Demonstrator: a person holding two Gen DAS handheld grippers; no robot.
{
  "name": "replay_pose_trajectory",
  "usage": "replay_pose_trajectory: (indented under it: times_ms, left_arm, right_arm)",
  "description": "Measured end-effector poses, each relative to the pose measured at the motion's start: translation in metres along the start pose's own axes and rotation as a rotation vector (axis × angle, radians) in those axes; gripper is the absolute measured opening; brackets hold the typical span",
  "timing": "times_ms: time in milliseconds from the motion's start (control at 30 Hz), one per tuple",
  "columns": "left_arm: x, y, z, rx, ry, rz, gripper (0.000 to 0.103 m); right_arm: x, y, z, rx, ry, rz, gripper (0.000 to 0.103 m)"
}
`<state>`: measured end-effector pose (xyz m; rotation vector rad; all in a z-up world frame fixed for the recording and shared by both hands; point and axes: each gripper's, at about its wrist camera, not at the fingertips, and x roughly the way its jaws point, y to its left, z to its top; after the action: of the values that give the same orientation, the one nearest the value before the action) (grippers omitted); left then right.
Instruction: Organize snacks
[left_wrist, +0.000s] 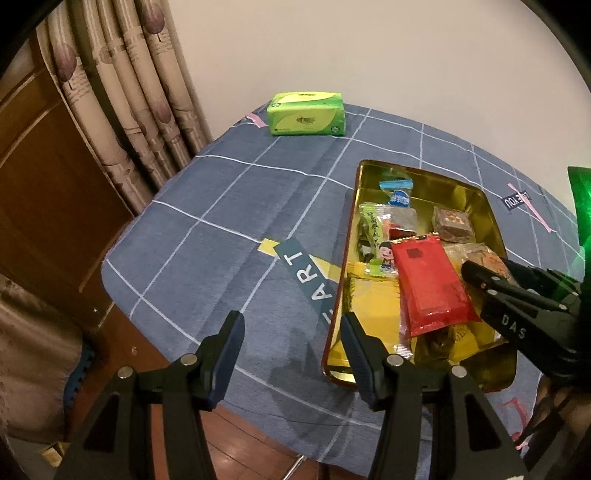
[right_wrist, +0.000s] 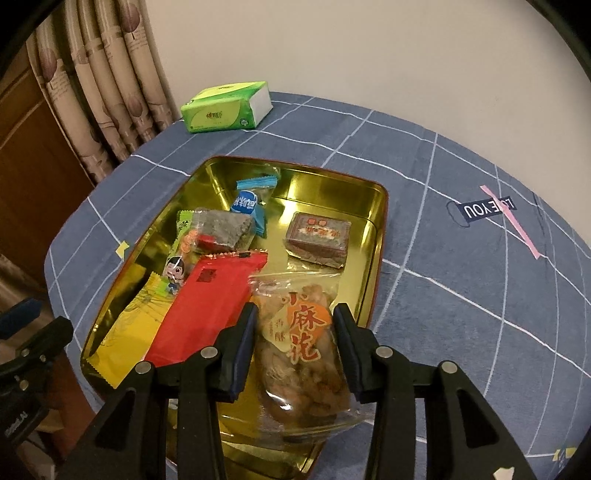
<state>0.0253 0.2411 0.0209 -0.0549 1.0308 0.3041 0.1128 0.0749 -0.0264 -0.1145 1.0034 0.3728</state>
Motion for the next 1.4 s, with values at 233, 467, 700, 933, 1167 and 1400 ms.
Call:
replay_pose_trajectory:
  times_ms: [233, 467, 700, 933, 1167, 1400]
  left_arm:
    - [0.002, -0.003, -0.001, 0.014, 0.007, 0.000, 0.055]
    - [0.001, -0.006, -0.002, 0.027, 0.006, 0.001, 0.055]
    - [-0.001, -0.013, -0.004, 0.050, 0.005, 0.003, 0.055]
    - [-0.001, -0.017, -0.006, 0.064, 0.008, 0.010, 0.055]
    - [-0.001, -0.018, -0.006, 0.071, 0.012, 0.013, 0.055]
    - [-0.001, -0.019, -0.007, 0.075, 0.012, 0.016, 0.055]
  right_arm:
    - [-0.009, 0.002, -0.004, -0.001, -0.017, 0.002, 0.052]
    - [-0.038, 0.007, -0.012, -0.018, -0.078, -0.006, 0.073]
    - [-0.066, 0.001, -0.026, 0.015, -0.124, -0.030, 0.087]
    - [-0.075, 0.008, -0.041, -0.019, -0.115, -0.084, 0.091]
    - [-0.072, 0.010, -0.048, -0.016, -0.089, -0.083, 0.094]
    - [-0.070, 0.010, -0.051, -0.014, -0.077, -0.078, 0.094]
